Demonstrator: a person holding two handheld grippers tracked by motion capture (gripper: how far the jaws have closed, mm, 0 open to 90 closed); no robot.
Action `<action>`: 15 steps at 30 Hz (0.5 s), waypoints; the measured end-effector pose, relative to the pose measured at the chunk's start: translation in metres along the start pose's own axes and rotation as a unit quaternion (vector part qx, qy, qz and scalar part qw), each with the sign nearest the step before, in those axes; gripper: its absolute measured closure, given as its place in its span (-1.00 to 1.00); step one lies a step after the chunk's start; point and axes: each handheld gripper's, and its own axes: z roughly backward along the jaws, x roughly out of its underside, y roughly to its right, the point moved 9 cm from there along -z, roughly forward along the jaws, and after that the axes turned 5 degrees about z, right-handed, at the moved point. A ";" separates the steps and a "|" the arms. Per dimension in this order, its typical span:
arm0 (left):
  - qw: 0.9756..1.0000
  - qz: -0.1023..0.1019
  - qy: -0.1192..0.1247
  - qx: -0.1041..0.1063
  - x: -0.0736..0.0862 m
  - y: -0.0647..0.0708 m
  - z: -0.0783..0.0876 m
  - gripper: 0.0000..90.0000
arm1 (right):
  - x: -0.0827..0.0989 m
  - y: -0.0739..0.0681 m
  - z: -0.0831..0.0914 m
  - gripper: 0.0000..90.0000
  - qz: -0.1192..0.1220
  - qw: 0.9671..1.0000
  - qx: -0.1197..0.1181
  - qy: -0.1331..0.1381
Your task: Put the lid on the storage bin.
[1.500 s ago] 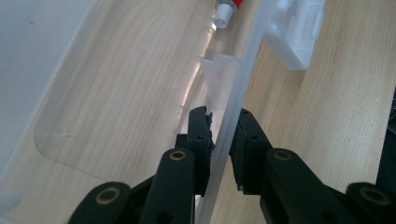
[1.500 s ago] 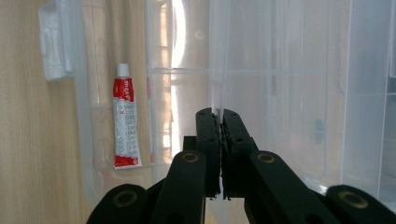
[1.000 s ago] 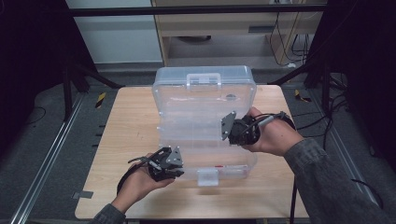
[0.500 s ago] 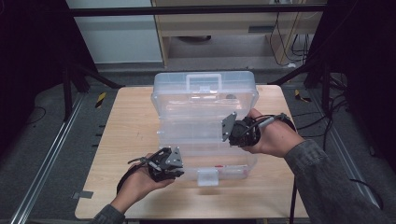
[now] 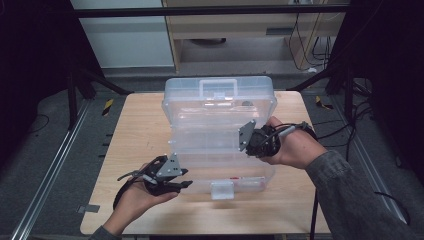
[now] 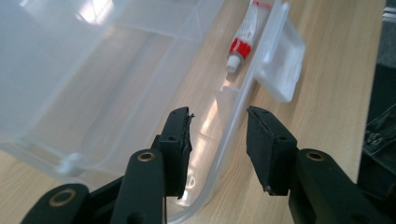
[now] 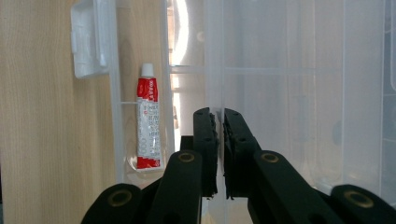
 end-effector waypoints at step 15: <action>0.992 0.091 0.088 -0.022 -0.031 -0.055 0.058 0.58 | -0.001 -0.001 0.000 0.88 0.000 1.000 0.013 0.005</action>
